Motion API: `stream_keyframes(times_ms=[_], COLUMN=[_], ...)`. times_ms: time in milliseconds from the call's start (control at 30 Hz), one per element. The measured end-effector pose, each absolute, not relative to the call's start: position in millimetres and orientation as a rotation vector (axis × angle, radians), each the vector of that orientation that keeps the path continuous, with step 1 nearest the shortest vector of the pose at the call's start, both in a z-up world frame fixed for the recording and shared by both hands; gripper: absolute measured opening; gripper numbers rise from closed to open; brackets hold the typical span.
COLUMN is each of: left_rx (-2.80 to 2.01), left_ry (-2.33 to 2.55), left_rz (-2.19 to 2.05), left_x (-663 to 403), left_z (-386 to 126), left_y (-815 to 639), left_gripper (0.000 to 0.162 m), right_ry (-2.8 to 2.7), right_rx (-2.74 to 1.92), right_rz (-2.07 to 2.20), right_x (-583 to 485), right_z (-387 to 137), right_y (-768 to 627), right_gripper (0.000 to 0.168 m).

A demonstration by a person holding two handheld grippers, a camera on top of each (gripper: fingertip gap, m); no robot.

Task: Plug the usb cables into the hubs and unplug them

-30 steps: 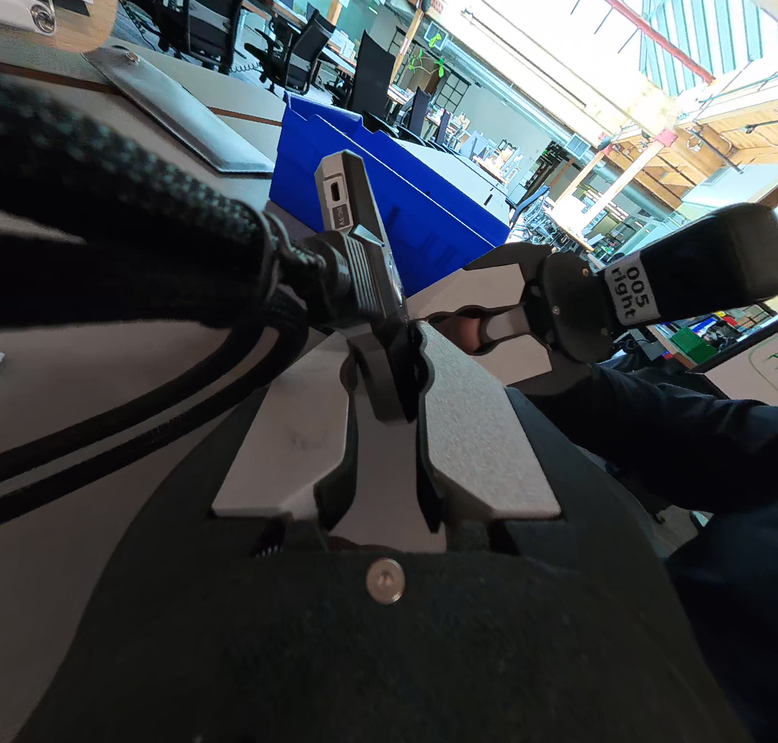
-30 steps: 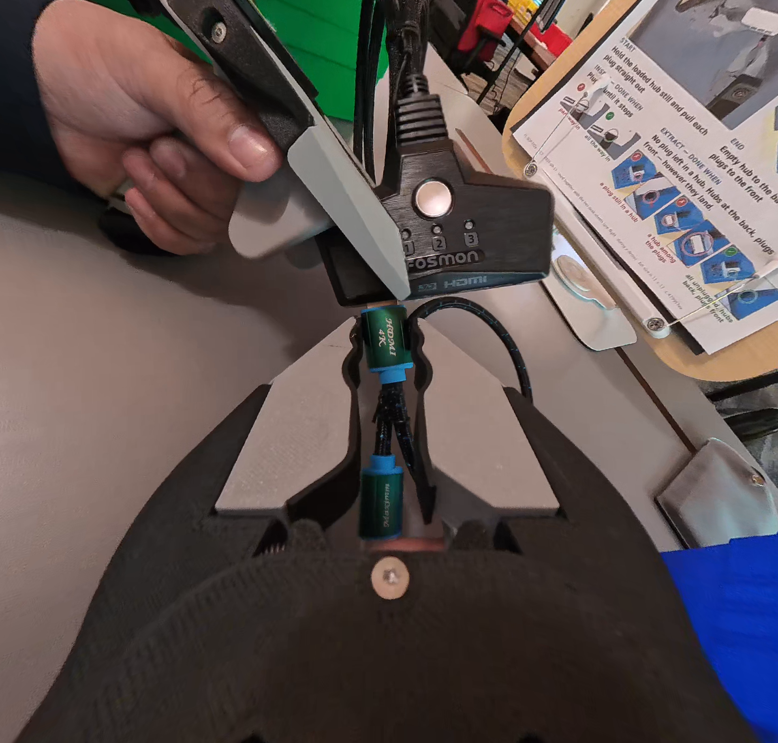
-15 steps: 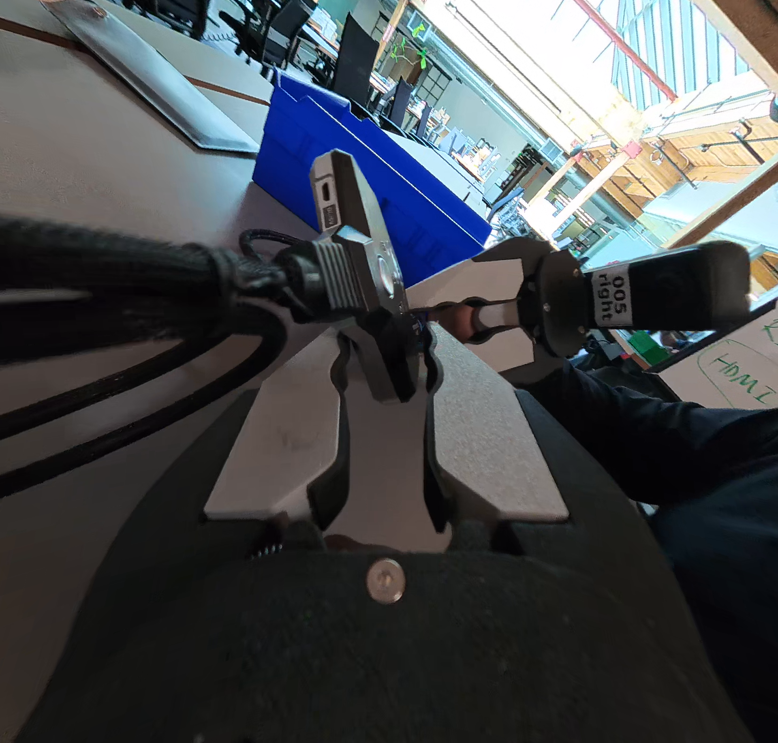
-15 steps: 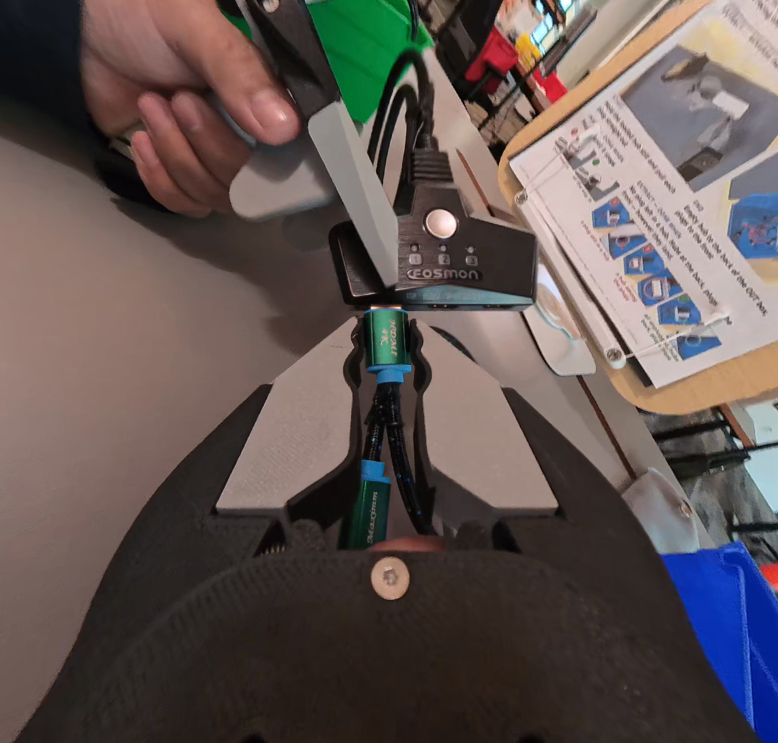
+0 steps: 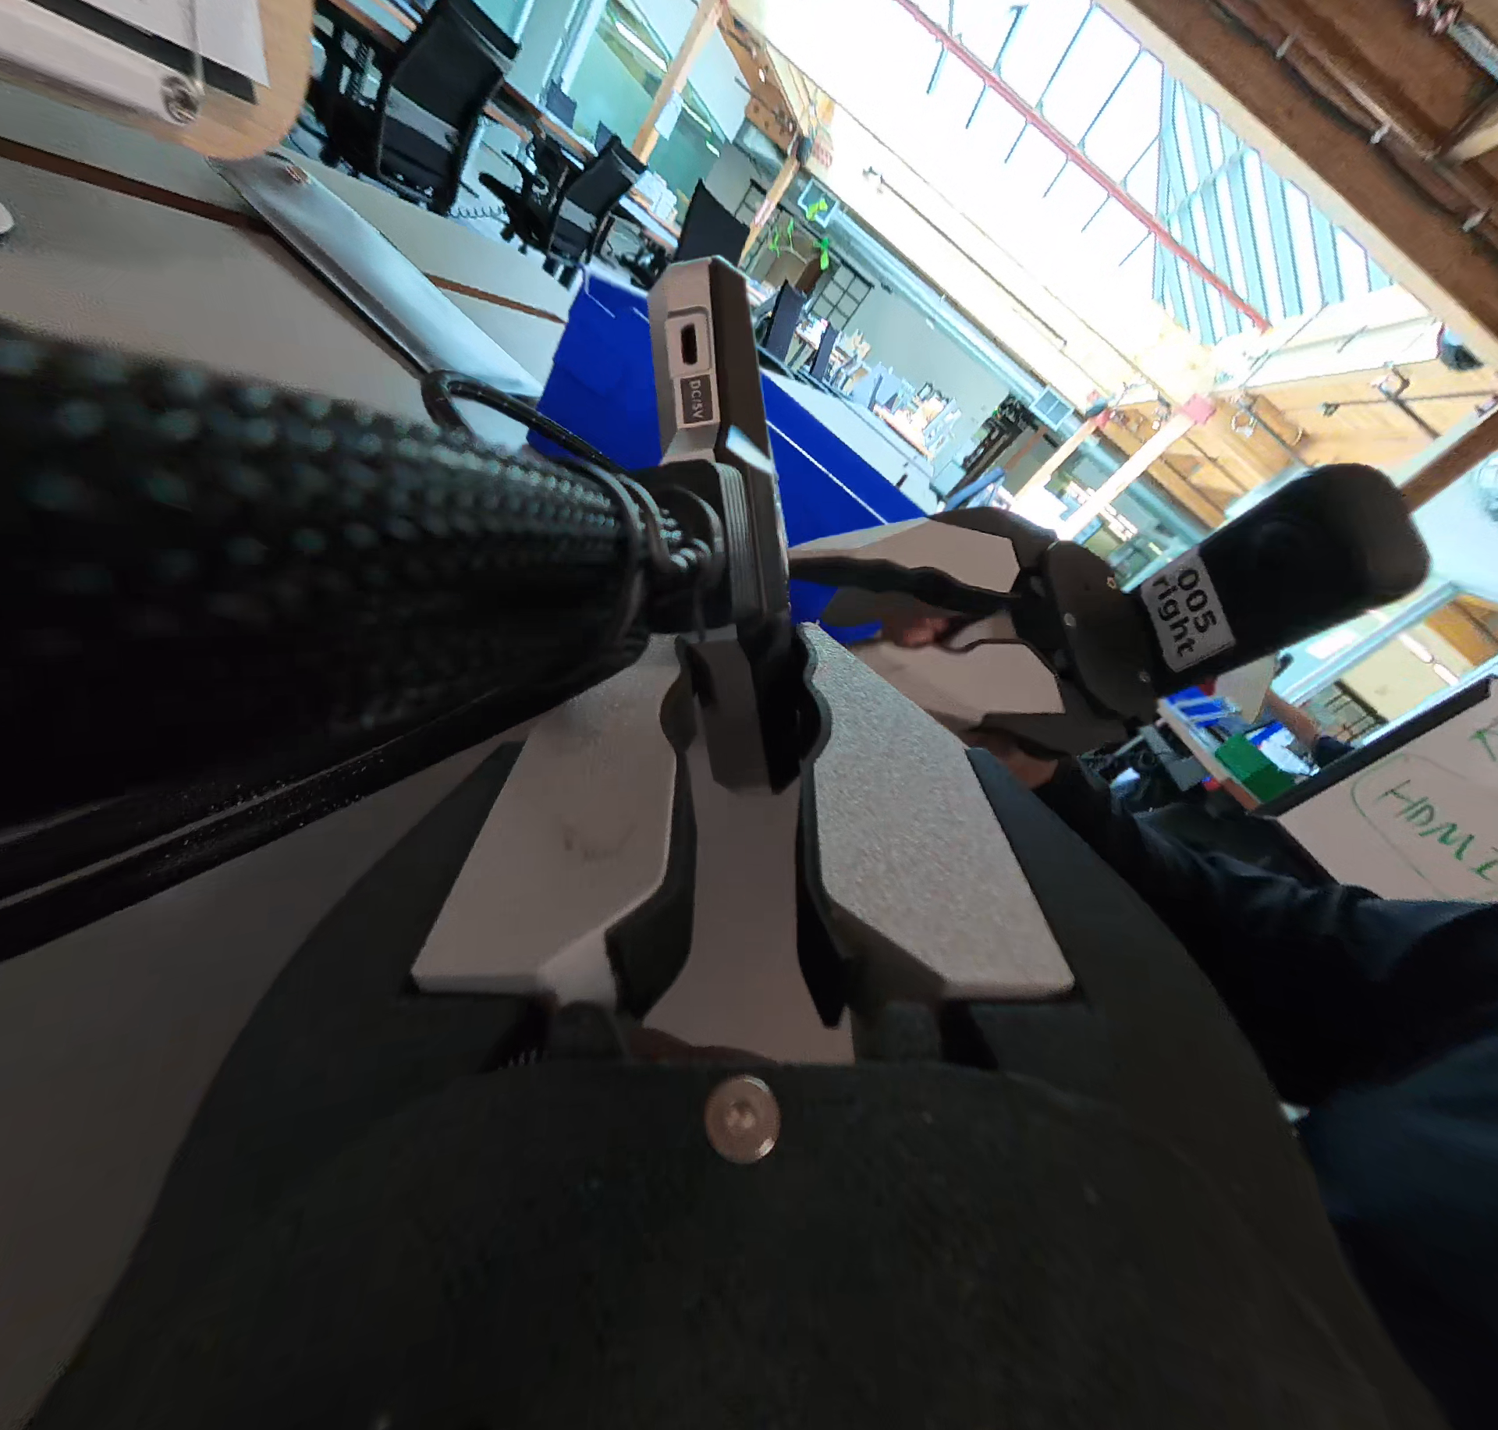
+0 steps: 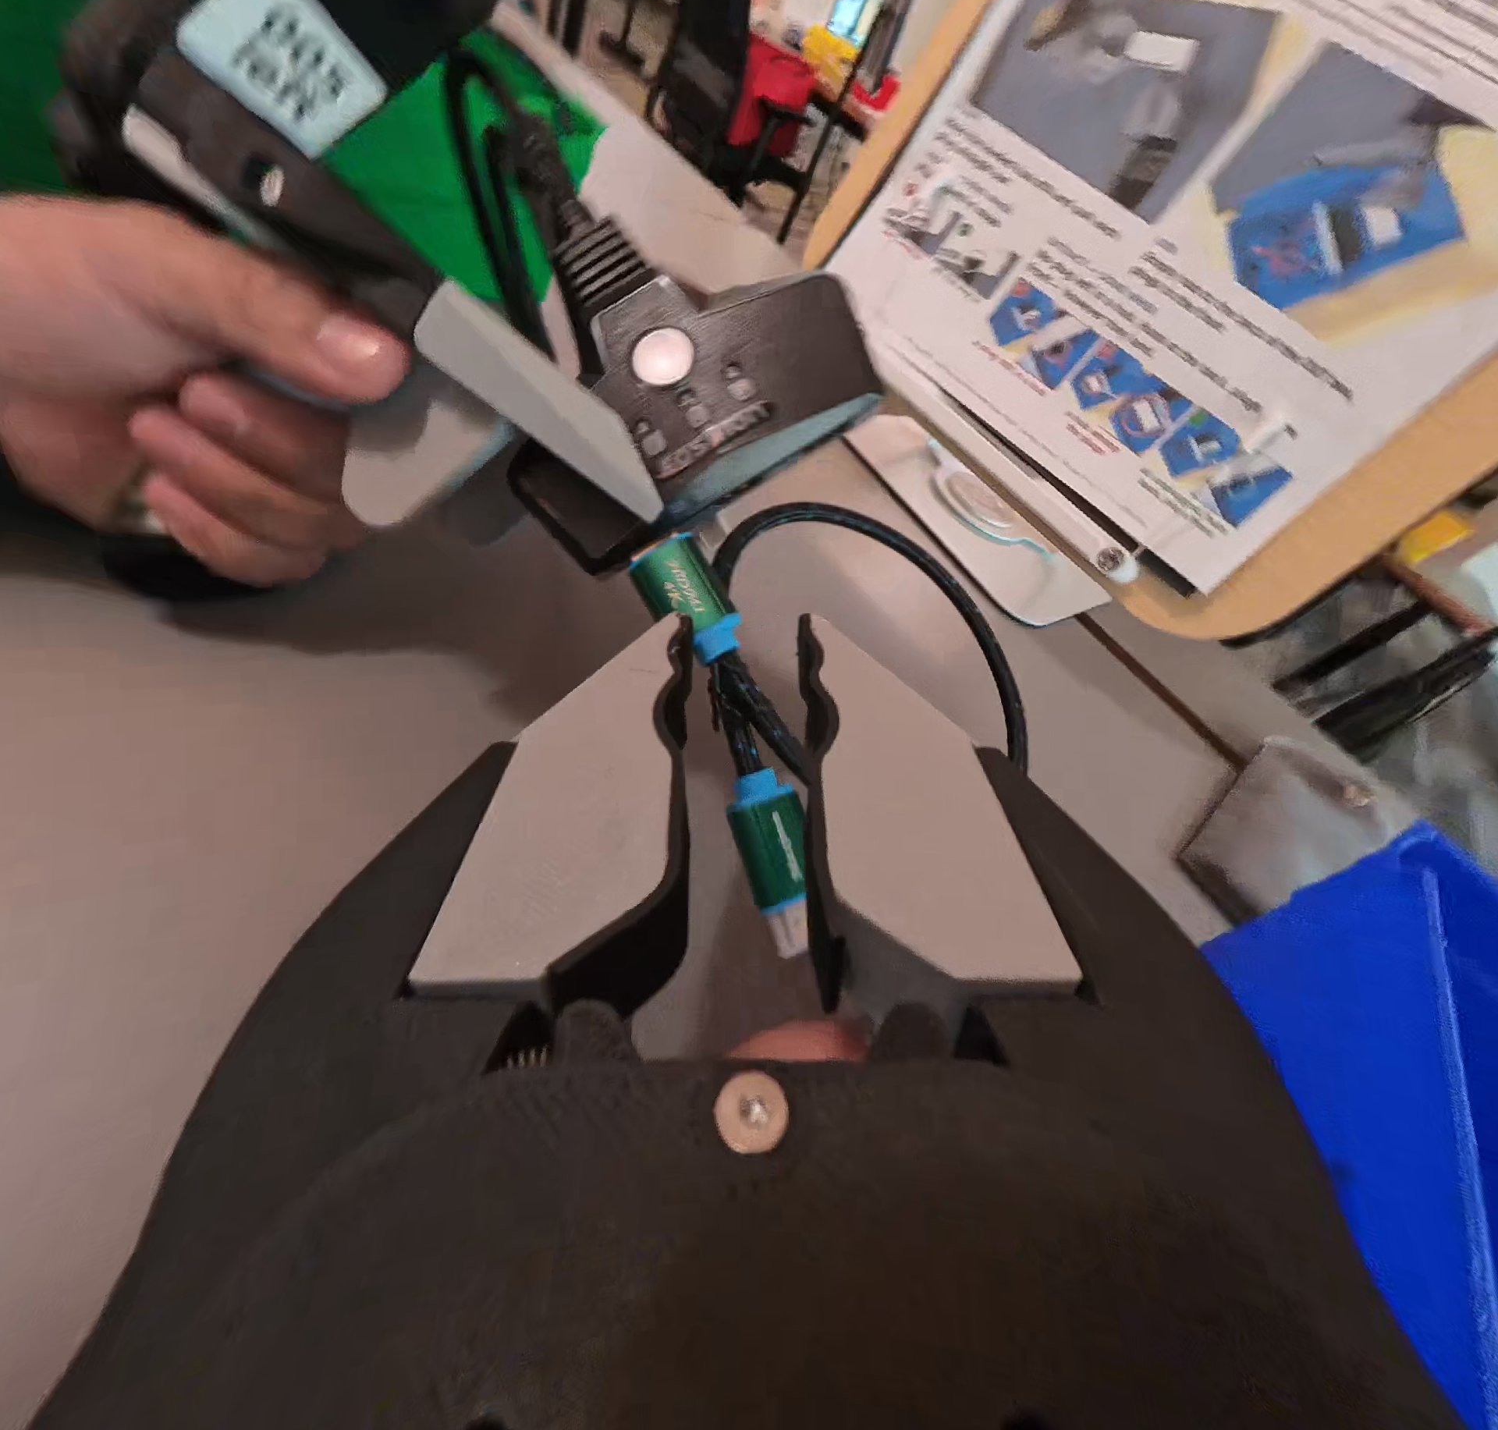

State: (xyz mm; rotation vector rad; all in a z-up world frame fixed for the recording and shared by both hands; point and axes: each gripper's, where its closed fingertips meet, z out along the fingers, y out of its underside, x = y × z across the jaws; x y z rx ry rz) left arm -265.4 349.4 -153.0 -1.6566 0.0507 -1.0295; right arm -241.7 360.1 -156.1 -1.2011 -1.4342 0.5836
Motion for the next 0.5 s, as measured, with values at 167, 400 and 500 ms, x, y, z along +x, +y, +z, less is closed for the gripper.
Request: stream_keyframes(times_ms=[167, 400, 500], left_rx=[-1.606, -1.443, -1.416], left_ry=[0.043, 0.061, 0.060], left_rz=[-0.990, -1.071, -1.078], left_x=[-272.5, -267.8, -265.8], left_z=[-145.5, -117.4, -113.9], left_y=[350.2, 340.3, 338.6], left_gripper=[0.019, 0.020, 0.020], right_ry=[-1.291, -0.963, -0.777], right_rx=[-1.428, -1.602, -1.521], right_rz=[1.036, 1.558, 1.750], right_x=[-236.6, -248.5, -249.8], right_z=[-151.4, -144.6, -122.1], right_y=[326.9, 318.7, 333.5], right_gripper=[0.019, 0.033, 0.021])
